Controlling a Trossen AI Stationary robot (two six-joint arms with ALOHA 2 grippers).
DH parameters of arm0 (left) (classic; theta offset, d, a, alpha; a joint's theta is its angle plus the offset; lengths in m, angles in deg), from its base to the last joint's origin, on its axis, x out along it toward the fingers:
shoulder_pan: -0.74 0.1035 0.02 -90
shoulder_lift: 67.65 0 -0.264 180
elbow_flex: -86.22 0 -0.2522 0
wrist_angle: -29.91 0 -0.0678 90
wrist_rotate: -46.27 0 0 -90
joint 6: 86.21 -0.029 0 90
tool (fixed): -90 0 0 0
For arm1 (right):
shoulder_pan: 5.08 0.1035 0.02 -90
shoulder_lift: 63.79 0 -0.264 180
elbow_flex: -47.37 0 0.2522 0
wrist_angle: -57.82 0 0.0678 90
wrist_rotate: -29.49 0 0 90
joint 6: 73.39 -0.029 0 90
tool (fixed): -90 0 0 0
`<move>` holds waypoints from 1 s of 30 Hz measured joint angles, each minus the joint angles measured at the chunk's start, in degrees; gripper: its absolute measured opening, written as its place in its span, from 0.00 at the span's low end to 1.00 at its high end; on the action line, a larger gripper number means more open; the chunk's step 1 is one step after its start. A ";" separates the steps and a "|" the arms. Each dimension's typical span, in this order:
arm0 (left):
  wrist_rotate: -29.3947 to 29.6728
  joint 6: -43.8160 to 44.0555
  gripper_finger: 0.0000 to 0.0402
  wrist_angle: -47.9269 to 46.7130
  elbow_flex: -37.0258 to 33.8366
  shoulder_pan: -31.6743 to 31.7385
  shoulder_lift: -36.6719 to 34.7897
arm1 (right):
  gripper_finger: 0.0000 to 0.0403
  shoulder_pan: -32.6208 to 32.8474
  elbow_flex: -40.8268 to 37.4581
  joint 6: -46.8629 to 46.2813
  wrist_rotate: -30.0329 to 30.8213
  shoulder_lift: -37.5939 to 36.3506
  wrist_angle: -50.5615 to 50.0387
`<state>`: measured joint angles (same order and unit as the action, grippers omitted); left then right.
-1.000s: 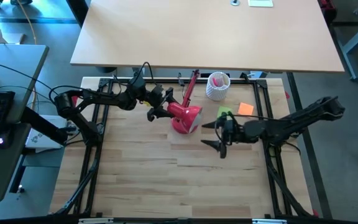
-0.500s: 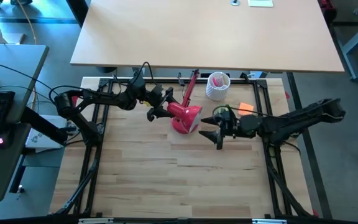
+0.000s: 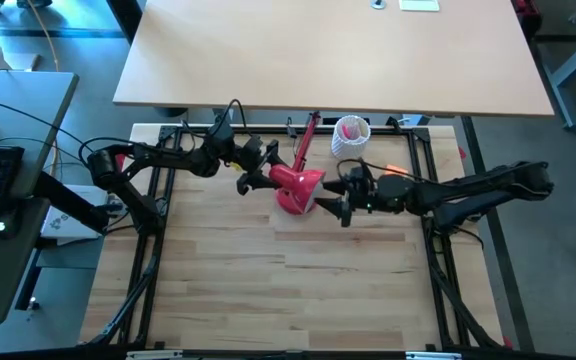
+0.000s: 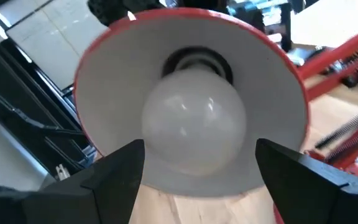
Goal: Screw lightbulb
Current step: Remove the lightbulb from the red lamp
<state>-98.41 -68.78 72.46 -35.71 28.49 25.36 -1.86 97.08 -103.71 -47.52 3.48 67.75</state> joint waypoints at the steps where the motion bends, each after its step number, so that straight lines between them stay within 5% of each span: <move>1: 0.13 -0.02 0.64 0.00 0.00 -0.02 0.00 | 0.76 -0.18 0.00 0.89 -0.04 0.20 1.11; 12: 0.04 -0.04 0.64 0.00 0.00 0.00 0.00 | 0.76 -2.46 0.00 14.10 -0.73 0.24 3.38; 19: 0.38 0.02 0.64 0.02 0.00 0.00 0.00 | 0.76 -2.42 0.00 39.51 -0.47 0.26 7.08; 27: 0.86 -0.18 0.64 0.00 0.00 -0.02 0.00 | 0.76 1.15 0.00 80.17 -0.88 0.26 6.84; 30: 0.85 -0.09 0.64 -0.03 0.00 0.00 0.00 | 0.76 4.13 -0.02 82.19 2.83 0.29 8.12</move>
<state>-97.56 -68.87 72.43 -35.71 28.48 25.36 2.27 97.06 -21.53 -44.70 3.76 75.87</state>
